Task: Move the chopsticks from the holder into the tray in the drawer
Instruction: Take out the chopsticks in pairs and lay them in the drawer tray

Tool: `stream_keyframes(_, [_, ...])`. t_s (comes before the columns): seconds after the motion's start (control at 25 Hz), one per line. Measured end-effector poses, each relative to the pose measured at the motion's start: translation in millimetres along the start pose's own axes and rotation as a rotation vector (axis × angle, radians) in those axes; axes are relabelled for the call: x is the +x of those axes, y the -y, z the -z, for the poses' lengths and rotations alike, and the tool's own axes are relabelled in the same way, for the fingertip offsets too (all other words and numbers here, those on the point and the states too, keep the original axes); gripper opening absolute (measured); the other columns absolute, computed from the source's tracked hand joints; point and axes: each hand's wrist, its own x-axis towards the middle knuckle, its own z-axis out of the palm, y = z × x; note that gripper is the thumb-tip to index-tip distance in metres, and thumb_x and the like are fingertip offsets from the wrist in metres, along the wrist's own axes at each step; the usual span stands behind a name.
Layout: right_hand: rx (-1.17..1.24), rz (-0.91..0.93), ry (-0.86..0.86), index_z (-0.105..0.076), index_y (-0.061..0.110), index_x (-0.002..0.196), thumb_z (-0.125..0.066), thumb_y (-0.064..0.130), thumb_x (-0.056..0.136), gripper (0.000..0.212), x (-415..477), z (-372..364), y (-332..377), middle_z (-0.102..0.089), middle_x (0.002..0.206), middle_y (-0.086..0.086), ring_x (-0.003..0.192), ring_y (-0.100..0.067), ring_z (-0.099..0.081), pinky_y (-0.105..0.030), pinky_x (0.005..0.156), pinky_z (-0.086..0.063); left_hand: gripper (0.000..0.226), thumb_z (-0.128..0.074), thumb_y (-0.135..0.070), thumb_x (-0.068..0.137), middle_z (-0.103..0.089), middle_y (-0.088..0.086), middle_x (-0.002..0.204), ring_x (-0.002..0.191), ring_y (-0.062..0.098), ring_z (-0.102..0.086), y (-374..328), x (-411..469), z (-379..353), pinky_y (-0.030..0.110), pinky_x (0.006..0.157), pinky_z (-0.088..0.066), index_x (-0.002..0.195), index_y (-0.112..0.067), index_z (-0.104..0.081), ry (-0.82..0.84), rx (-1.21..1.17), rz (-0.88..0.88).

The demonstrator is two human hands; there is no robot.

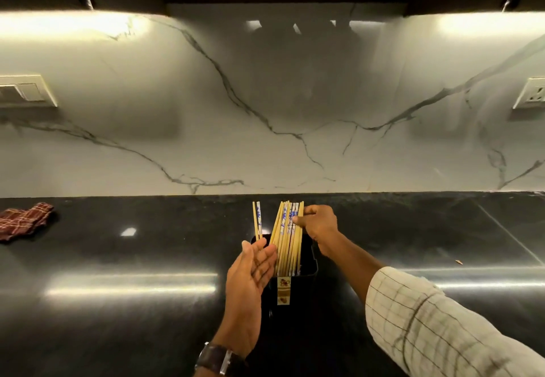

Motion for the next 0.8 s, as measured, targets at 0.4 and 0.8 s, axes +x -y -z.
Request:
stream_keyframes(0.4, [-0.075,0.179,-0.160,-0.067,0.020,0.079,-0.068,0.010,0.098,0.022,-17.8,15.0,7.1,-0.077,0.092,-0.005,0.083,-0.015,-0.077,-0.037,0.080,-0.066,0.045,-0.043,-0.042,0.106,-0.079,0.011,0.114,0.108,0.021,-0.075,9.8,1.3,7.9,0.042,0.103,-0.051,0.124,-0.009,-0.068,-0.046,0.002,0.033])
stream_keyframes(0.8, [0.214,0.585,-0.287,-0.074,0.015,0.108,-0.074,0.014,0.093,0.016,-109.5,68.4,68.2,-0.080,0.099,-0.001,0.088,-0.010,-0.080,-0.031,0.084,-0.065,0.021,-0.058,-0.015,0.101,-0.079,-0.001,0.110,0.101,0.010,-0.075,-5.4,-26.8,-12.3,0.020,0.078,-0.059,0.108,-0.024,-0.077,0.039,0.268,-0.364])
